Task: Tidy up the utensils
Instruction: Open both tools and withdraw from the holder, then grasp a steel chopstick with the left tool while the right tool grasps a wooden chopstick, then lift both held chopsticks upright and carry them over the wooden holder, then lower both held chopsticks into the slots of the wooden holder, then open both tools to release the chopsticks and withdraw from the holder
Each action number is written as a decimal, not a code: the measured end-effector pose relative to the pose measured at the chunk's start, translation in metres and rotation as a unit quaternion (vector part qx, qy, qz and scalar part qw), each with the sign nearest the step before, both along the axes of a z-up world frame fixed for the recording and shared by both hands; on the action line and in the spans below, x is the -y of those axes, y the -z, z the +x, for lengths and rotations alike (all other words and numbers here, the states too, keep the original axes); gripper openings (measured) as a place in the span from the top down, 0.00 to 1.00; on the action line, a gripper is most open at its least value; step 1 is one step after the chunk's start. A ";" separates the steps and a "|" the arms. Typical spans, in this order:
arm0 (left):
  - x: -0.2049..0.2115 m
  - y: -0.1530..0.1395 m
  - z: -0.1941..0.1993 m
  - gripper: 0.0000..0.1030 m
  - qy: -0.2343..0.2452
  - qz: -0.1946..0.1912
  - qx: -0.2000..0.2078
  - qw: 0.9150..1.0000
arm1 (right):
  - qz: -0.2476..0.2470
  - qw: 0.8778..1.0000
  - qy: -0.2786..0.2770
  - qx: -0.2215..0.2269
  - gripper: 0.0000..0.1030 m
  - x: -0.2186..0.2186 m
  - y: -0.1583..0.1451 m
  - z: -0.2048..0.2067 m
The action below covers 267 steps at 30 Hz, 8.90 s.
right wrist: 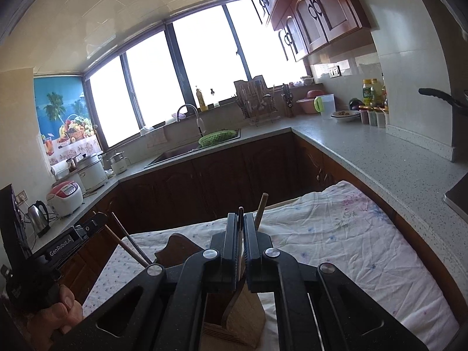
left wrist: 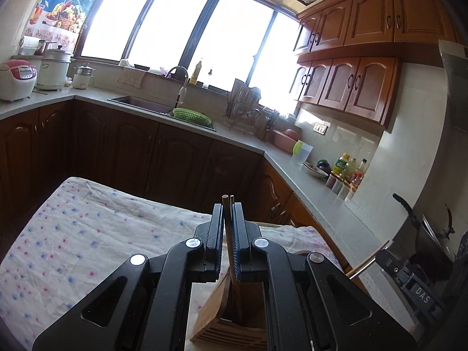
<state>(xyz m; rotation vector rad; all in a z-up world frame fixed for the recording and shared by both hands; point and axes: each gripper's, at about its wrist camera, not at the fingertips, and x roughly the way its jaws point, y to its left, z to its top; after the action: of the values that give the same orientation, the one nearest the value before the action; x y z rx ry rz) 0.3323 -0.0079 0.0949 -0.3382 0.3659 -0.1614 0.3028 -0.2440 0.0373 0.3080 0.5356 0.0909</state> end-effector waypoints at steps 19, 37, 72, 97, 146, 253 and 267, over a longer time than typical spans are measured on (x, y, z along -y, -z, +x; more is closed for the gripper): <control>-0.011 -0.007 -0.018 0.47 -0.002 0.000 -0.014 1.000 | 0.049 0.999 0.000 -0.001 0.44 0.018 -0.009 -0.007; -0.046 0.022 -0.123 0.18 -0.030 0.000 -0.086 0.996 | 0.093 0.996 0.002 0.011 0.02 0.038 -0.013 -0.103; -0.018 0.102 -0.172 0.18 0.004 0.063 -0.202 0.977 | 0.062 0.991 -0.030 -0.116 0.03 0.030 0.065 -0.157; 0.031 0.143 -0.102 0.69 0.085 0.114 -0.276 0.951 | 0.036 0.967 -0.098 -0.233 0.80 -0.021 0.130 -0.070; -0.031 0.024 -0.181 0.96 0.108 0.015 -0.117 0.987 | 0.055 0.987 -0.125 -0.086 0.95 -0.017 -0.009 -0.122; -0.032 0.016 -0.109 0.07 -0.029 0.047 -0.054 0.997 | 0.100 0.995 0.002 0.005 0.03 0.051 -0.012 -0.086; -0.028 0.067 -0.181 0.07 -0.013 0.055 -0.111 0.992 | 0.073 0.996 -0.010 -0.056 0.03 0.043 0.032 -0.161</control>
<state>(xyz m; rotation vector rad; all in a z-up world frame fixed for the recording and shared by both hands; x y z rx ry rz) 0.1509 0.0199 0.0283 -0.2528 0.5874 -0.0777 0.1419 -0.2873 0.0055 0.4517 0.6442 0.1338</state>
